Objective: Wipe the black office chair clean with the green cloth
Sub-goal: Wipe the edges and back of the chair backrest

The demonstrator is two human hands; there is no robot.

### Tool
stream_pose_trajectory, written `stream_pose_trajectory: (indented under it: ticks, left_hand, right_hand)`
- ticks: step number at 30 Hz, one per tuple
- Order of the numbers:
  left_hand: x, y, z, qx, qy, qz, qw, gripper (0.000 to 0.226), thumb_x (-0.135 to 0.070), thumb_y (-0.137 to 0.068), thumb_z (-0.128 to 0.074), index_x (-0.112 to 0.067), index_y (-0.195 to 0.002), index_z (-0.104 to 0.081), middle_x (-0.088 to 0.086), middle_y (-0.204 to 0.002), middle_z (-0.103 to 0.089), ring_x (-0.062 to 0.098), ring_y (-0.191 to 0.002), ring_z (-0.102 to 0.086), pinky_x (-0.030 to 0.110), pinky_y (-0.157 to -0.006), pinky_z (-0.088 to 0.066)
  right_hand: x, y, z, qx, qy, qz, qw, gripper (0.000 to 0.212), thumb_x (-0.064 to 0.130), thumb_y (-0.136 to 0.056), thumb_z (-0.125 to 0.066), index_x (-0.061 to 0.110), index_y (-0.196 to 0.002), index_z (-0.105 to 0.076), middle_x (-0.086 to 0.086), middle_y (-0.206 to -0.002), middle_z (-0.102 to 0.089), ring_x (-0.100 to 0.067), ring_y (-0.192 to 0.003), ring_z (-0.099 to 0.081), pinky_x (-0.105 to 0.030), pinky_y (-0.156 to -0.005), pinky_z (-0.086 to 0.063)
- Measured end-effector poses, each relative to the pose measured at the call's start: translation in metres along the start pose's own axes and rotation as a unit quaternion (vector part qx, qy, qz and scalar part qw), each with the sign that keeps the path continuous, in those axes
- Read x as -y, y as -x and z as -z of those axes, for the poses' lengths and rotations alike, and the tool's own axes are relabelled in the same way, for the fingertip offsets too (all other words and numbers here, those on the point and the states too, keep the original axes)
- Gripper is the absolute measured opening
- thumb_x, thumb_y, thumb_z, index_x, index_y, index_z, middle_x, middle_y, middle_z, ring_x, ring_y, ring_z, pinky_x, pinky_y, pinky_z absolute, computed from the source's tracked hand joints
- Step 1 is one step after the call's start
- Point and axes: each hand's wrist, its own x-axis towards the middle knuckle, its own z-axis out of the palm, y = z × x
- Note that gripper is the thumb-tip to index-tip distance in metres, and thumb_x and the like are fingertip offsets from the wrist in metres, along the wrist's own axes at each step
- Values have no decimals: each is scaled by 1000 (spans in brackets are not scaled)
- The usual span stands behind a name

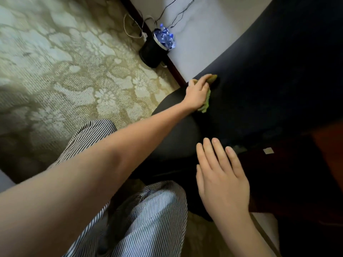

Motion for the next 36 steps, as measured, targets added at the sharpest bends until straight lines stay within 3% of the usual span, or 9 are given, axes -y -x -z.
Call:
stream_pose_trajectory:
  ticks: [2, 9, 15, 18, 23, 26, 27, 32, 36]
  left_hand:
    - [6, -3, -2, -9, 8, 14, 1000, 35, -17, -98, -35, -20, -129, -50, 1, -95, -31, 37, -107, -50, 45, -96, -44]
    - [-19, 76, -15, -35, 40, -147, 988, 37, -13, -97, -40, -13, -132, -49, 3, -108, -38, 8, -106, -41, 4, -95, -26]
    - [-31, 167, -48, -9, 1, -344, 939, 36, -23, -95, -38, -17, -129, -48, 5, -119, -34, 19, -113, -39, 30, -105, -30]
    - [-11, 188, -56, 13, -94, -493, 865, 28, -24, -100, -33, -17, -124, -46, 2, -113, -30, 21, -103, -37, 19, -101, -26]
    - [17, 180, -60, 136, -219, -720, 644, 23, -24, -98, -35, -19, -118, -46, 9, -112, -34, 26, -97, -36, 34, -88, -37]
    - [6, 171, -71, 149, -240, -762, 582, 19, -24, -98, -34, -18, -110, -48, 10, -115, -38, 27, -98, -41, 36, -87, -38]
    - [-4, 170, -77, 112, -251, -753, 598, 21, -24, -98, -33, -19, -113, -48, 10, -113, -37, 27, -98, -41, 36, -88, -37]
    - [-99, 173, -103, -93, -148, -529, 830, 40, -15, -90, -41, -28, -127, -38, 0, -116, -27, 22, -109, -32, 19, -103, -19]
    - [-136, 206, -141, -97, -108, -552, 821, 39, -11, -90, -45, -25, -126, -42, 1, -118, -27, 19, -108, -33, 11, -103, -16]
  right_hand:
    - [0, 6, 0, -3, -3, 0, 1000, 49, 23, -86, -35, 4, -123, -61, -13, -128, -59, -23, -126, -36, -32, -114, -5]
    - [-12, 42, -13, -35, -31, 23, 999, 50, 22, -81, -37, 20, -124, -62, -1, -131, -58, -18, -128, -36, -30, -115, 3]
    - [-33, 90, -31, -68, -27, 58, 996, 57, 16, -74, -40, 27, -130, -45, 7, -128, -59, -15, -137, -23, -35, -115, 9]
    - [-49, 116, -40, -114, -74, 61, 989, 54, 14, -77, -43, 27, -129, -45, 8, -128, -53, -10, -141, -18, -31, -116, 2]
    - [-55, 135, -37, -227, -99, 42, 968, 35, 14, -93, -37, 21, -123, -51, 2, -115, -65, -13, -113, -49, -28, -109, -20]
    - [-54, 143, -41, -247, -36, 0, 968, 37, 21, -96, -29, 22, -128, -48, 3, -129, -53, -16, -119, -46, -33, -110, -18]
    - [-56, 148, -43, -256, -21, -32, 966, 39, 21, -96, -28, 24, -130, -47, 3, -133, -47, -16, -121, -44, -34, -110, -16]
    - [-75, 165, -44, -338, 5, -200, 920, 40, 24, -96, -33, 24, -135, -42, 0, -139, -40, -18, -132, -28, -35, -113, -8]
    - [-91, 164, -44, -360, -22, -252, 898, 47, 23, -91, -43, 20, -138, -38, -3, -144, -40, -25, -132, -33, -34, -115, -7]
